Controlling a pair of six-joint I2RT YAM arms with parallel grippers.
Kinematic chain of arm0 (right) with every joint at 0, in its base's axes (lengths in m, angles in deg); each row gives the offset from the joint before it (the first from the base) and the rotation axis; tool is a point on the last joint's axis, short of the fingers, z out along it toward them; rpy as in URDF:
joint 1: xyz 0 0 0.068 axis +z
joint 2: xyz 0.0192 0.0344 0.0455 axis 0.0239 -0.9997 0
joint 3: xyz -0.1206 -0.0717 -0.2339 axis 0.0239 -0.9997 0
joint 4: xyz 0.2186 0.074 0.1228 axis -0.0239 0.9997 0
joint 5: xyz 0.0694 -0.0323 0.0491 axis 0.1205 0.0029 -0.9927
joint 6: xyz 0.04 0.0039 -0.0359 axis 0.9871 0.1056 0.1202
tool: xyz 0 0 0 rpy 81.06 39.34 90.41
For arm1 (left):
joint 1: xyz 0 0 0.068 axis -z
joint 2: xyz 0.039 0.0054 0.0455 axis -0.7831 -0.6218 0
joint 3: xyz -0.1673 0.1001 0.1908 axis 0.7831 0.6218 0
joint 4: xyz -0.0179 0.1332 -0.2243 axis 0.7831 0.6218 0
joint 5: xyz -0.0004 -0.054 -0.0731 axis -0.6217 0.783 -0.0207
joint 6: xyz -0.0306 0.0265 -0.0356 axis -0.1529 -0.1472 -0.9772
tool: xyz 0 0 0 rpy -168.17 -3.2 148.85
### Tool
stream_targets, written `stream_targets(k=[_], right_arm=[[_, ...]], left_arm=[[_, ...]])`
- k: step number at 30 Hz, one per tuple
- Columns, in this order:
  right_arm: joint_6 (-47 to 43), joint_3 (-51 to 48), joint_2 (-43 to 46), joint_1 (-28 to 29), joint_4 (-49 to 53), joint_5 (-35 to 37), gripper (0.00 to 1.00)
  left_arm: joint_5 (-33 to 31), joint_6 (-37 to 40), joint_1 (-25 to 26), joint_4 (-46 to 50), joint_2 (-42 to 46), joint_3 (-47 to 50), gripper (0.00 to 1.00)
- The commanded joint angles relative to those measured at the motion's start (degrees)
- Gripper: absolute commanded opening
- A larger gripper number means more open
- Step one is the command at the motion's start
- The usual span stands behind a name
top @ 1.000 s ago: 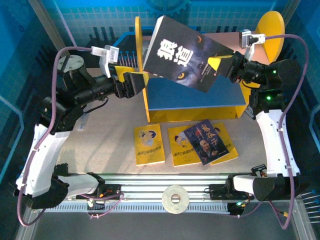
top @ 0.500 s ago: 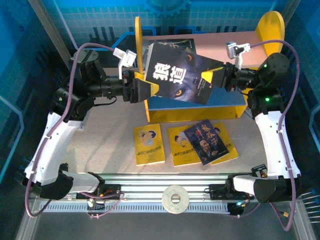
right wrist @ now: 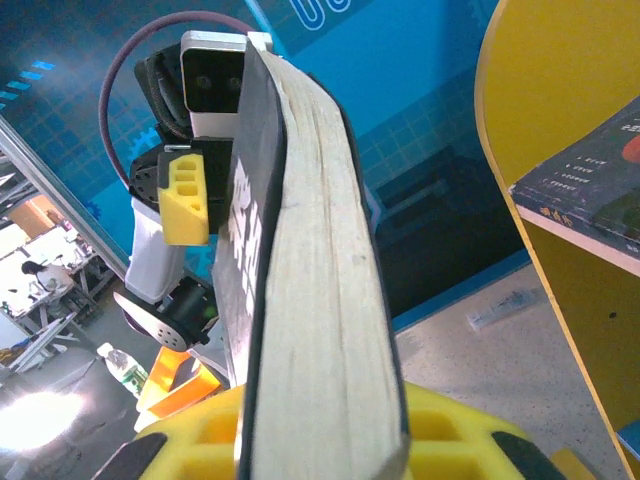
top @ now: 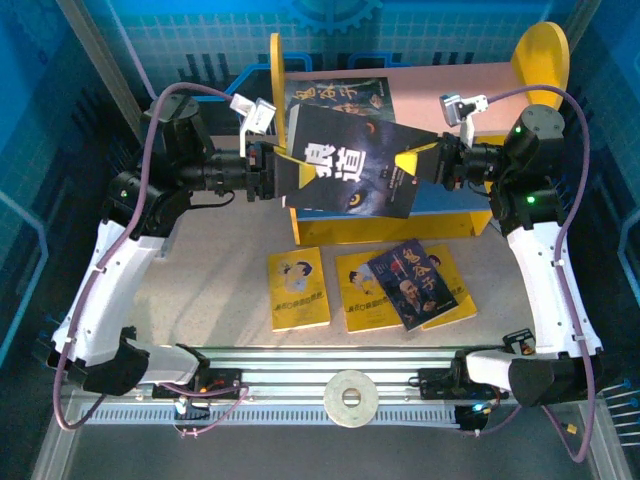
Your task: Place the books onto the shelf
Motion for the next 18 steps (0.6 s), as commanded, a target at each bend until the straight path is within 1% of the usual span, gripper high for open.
stream_targets(k=[1, 2, 3, 5, 7, 9, 14, 18], right_arm=[[-0.57, 2.48, 0.18, 0.98, 0.38, 0.24, 0.03], [-0.42, 2.54, 0.29, 0.92, 0.39, 0.33, 0.05], [-0.37, 2.42, 0.38, 0.99, 0.4, 0.41, 0.05], [-0.12, 2.22, 0.65, 1.0, 0.38, 0.81, 0.09], [0.36, 1.83, 1.02, 1.03, -0.04, 1.17, 0.13], [1.29, 1.32, 1.26, 1.0, -0.9, 1.53, 0.19], [3.52, 0.23, 2.03, 1.0, -2.41, 3.31, 0.43], [4.06, -0.67, 2.74, 0.97, -2.52, 5.09, 0.58]], left_arm=[[2.0, 1.04, -0.21, -1.04, 0.24, -1.27, 0.2], [2.0, 0.94, -0.18, -1.24, 0.38, -1.18, 0.14], [1.99, 0.84, -0.17, -1.48, 0.46, -1.02, 0.1], [1.96, 0.67, -0.16, -2.22, 0.74, -0.68, 0.03], [1.53, 0.36, -0.16, -3.6, 1.56, 0.41, 0.0], [0.86, 0.09, -0.18, -5.34, 2.7, 1.67, 0.0], [-1.33, -1.29, -0.16, -11.54, 6.3, 5.12, 0.0], [-1.98, -1.53, -0.18, -14.84, 7.95, 6.21, 0.0]])
